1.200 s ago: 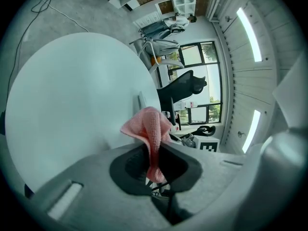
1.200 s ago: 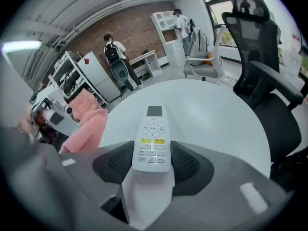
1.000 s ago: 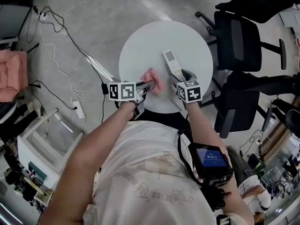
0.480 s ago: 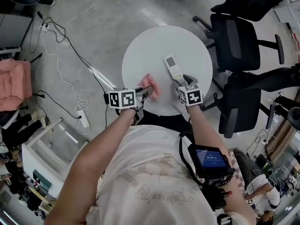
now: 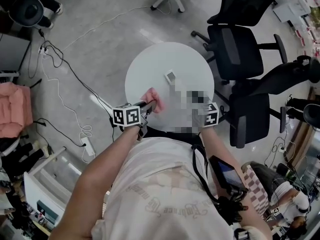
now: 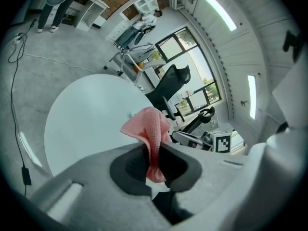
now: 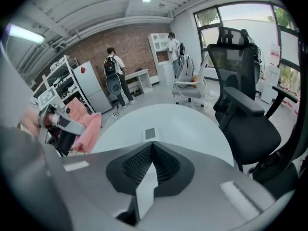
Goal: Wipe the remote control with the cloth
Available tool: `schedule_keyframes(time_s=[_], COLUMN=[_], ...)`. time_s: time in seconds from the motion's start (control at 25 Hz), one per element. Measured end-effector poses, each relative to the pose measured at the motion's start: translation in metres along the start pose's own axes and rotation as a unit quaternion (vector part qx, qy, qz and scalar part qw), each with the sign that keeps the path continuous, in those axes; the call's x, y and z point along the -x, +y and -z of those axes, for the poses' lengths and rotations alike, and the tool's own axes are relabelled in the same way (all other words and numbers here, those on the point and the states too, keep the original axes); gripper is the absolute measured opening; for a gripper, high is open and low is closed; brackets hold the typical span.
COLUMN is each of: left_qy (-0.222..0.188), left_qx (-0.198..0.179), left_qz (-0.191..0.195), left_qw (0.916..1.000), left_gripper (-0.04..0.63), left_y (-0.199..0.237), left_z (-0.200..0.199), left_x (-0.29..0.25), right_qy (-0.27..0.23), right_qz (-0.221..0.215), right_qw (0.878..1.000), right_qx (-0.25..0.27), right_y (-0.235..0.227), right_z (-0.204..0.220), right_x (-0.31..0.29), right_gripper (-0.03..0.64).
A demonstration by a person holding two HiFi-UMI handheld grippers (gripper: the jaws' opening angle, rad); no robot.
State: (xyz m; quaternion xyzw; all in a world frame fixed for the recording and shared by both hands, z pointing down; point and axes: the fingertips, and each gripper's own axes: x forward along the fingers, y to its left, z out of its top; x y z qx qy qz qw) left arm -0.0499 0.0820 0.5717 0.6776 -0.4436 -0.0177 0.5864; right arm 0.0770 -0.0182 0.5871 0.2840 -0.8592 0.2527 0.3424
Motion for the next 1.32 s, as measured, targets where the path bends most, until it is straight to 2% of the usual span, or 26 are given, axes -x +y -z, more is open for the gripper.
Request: schedule_keyframes(time_s=[0.28, 0.52, 0.72, 0.88, 1.32], left_qy=[-0.02, -0.037, -0.044, -0.041, -0.029], left_qx=[-0.119, -0.212, -0.272, -0.292, -0.3], left_qz=[0.012, 0.008, 0.017, 0.019, 0.027], left_qw=[0.9927, 0.9765, 0.961, 0.9555, 0.9531], left_gripper=[0.027, 0.027, 0.026, 0.026, 0.026], left_y=[-0.031, -0.053, -0.076, -0.083, -0.09], left_z=[-0.03, -0.052, -0.058, -0.057, -0.055], left_x=[0.014, 0.025, 0.029, 0.029, 0.019], right_qy=[-0.114, -0.151, -0.162, -0.169, -0.172], right_qz=[-0.04, -0.042, -0.044, -0.037, -0.028], right_qw=[0.993, 0.988, 0.986, 0.985, 0.985], right_qx=[0.008, 0.01, 0.006, 0.002, -0.003], right_y=[0.031, 0.041, 0.042, 0.041, 0.034], right_z=[-0.055, -0.075, -0.075, -0.074, -0.071], right_x=[0.056, 0.083, 0.095, 0.099, 0.107], right_gripper=[0.003, 0.005, 0.005, 0.006, 0.006])
